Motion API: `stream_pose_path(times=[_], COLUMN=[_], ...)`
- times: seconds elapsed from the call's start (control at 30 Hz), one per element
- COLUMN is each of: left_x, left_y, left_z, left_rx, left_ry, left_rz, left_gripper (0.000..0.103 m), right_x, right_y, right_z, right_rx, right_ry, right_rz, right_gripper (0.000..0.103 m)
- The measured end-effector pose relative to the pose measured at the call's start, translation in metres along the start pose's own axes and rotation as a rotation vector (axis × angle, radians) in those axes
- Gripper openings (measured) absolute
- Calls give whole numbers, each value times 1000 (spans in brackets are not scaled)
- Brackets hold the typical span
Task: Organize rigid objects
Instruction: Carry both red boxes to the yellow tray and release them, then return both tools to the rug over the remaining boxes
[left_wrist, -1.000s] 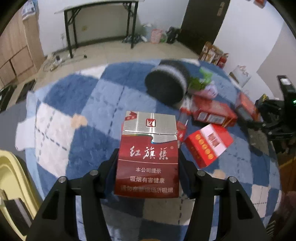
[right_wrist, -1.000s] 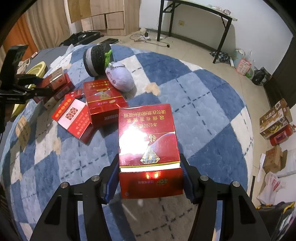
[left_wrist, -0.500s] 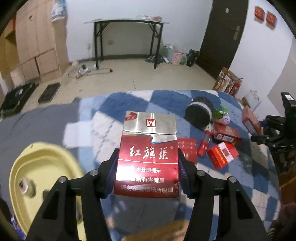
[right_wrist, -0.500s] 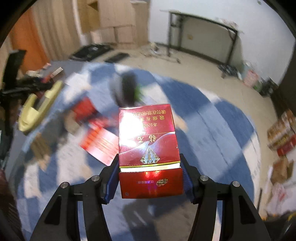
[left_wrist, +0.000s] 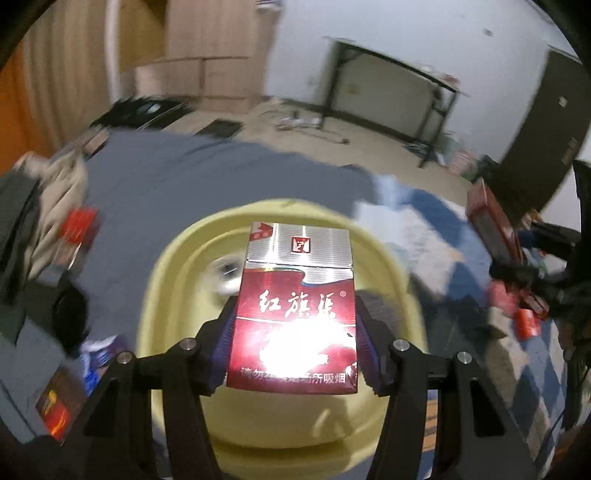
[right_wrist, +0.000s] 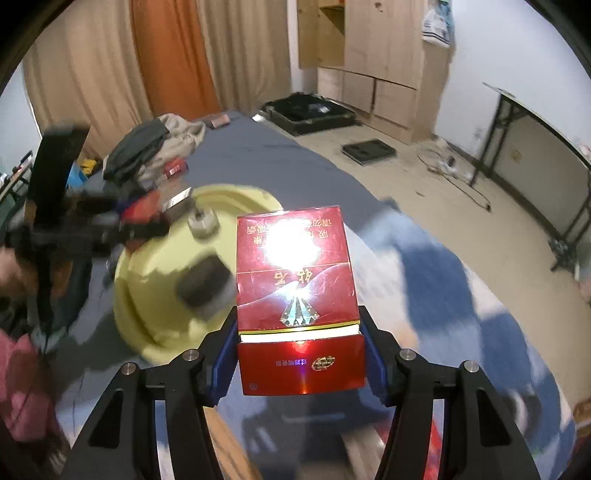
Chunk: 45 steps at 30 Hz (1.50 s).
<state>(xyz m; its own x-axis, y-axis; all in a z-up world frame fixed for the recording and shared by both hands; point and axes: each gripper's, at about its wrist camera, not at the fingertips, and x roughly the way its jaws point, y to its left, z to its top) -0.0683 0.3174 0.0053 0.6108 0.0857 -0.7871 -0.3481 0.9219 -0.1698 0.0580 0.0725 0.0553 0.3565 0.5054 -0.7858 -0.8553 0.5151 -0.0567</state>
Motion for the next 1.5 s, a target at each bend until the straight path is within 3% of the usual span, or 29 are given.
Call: stream_pose_path(times=[0.1,0.2,0.37,0.57,0.8,0.9,0.97,1.1,1.2,1.33,1.5], left_x=[16,32,49,60,66,68,71,66,58,28,3], left_y=[25,37,32,32,26,28,27,23,21,19,0], left_z=[-15,-32,-36,-43,-46,-41,-40,-43,-44,-33,-9], left_rx=[-54,-100,-41,-18,-27,-50,-50,-58,-64,-84,-121], left_ry=[41,83,118,142,126,127,139,120,90,-62,-152], left_rz=[35,12,-19,-9,18,29,42,8,4,105,111], left_gripper=[59,59,59,59,59,59,69,85,96,103,103], right_x=[40,84,143,173,198,199,200,192,178,149,95], right_y=[16,33,48,48,63,61,64,66,64,51,24], right_z=[29,49,78,108,102,103,103,101,102,102,89], right_rx=[44,-22,-96,-137,-200,-188,-211,-231,-210,-133,-23], right_ry=[34,122,258,287,333,324,318,295,236,148,29], right_rz=[52,44,27,20,17,26,9,7,2,-6,-29], right_gripper=[58,58,57,57,57,58,58,83,93,101,103])
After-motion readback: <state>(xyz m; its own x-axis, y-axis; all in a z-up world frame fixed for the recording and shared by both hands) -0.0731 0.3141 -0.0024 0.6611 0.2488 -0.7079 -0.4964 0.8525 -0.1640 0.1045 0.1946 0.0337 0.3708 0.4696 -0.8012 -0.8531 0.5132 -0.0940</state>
